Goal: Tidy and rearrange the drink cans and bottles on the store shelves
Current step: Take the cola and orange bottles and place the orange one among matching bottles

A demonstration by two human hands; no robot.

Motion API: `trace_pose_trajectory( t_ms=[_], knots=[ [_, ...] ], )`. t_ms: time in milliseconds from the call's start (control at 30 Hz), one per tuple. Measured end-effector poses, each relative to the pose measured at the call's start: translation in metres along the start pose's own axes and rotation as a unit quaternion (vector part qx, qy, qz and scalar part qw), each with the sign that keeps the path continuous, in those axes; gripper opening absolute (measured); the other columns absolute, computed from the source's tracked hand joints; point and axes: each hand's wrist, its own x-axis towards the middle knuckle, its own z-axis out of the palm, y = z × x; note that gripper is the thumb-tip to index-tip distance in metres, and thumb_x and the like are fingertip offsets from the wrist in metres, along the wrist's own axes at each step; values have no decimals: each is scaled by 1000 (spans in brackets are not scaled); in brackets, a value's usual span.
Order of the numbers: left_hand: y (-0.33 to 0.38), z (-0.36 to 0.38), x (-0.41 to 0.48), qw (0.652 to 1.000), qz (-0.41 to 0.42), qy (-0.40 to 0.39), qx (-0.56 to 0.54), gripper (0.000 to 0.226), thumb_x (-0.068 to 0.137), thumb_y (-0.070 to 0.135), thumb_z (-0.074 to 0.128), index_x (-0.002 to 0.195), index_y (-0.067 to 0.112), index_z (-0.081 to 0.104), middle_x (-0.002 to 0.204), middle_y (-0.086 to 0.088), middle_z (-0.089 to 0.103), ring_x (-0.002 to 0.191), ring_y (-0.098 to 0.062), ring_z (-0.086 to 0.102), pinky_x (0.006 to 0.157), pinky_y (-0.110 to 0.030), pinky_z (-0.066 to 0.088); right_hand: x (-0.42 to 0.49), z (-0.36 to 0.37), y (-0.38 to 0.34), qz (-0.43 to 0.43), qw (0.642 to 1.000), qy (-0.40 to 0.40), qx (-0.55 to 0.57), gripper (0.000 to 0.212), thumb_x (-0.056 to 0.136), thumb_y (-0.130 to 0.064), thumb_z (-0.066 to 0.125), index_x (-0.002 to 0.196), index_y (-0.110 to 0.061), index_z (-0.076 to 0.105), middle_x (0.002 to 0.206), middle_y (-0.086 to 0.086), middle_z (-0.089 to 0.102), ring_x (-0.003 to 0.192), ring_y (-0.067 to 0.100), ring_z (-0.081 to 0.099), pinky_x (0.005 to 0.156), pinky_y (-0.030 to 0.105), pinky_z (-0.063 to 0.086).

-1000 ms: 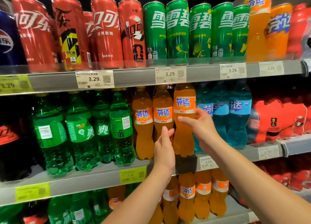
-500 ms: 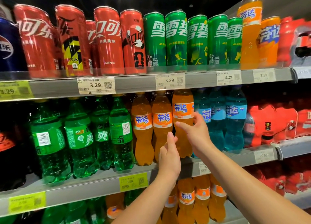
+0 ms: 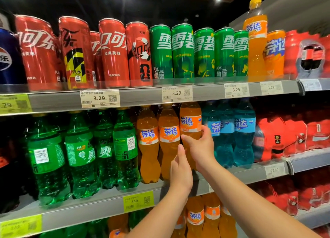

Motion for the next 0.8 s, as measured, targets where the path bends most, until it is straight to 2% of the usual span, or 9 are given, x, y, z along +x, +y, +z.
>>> trace_pose_trajectory(
  t_ms=[133, 400, 567, 667, 800],
  knots=[
    [1, 2, 0, 1000, -5, 0, -4, 60, 95, 55, 19, 143, 25, 39, 146, 2, 44, 136, -19, 38, 107, -32, 32, 0, 1, 1, -1, 1000, 10, -9, 58, 83, -18, 73, 132, -20, 42, 113, -4, 55, 100, 11, 55, 83, 28, 48],
    [1, 1, -1, 999, -45, 2, -1, 63, 94, 57, 18, 144, 24, 37, 149, 1, 38, 138, -20, 34, 109, -34, 30, -5, 2, 12, 20, 999, 14, -42, 53, 80, -19, 76, 125, -21, 47, 105, -7, 53, 96, 9, 52, 83, 27, 46],
    [1, 0, -2, 999, -41, 3, 2, 60, 95, 54, 18, 143, 24, 38, 144, 4, 42, 134, -17, 38, 106, -30, 33, -7, -1, 18, 10, 998, 14, -62, 53, 80, -23, 76, 125, -23, 48, 106, -9, 54, 98, 9, 53, 86, 28, 47],
    [1, -1, -4, 999, -32, -5, 2, 57, 96, 54, 18, 141, 27, 40, 135, 10, 44, 134, -16, 38, 105, -29, 32, -8, -1, 23, 14, 998, 11, -63, 52, 82, -26, 74, 127, -26, 48, 108, -10, 56, 101, 10, 56, 89, 34, 50],
    [-5, -2, 2, 999, -41, -13, 5, 60, 94, 57, 18, 142, 28, 39, 147, 3, 40, 136, -19, 36, 109, -35, 30, -9, -1, 26, 29, 998, -8, -56, 50, 86, -27, 69, 131, -31, 47, 112, -10, 58, 105, 12, 58, 91, 37, 52]
  ],
)
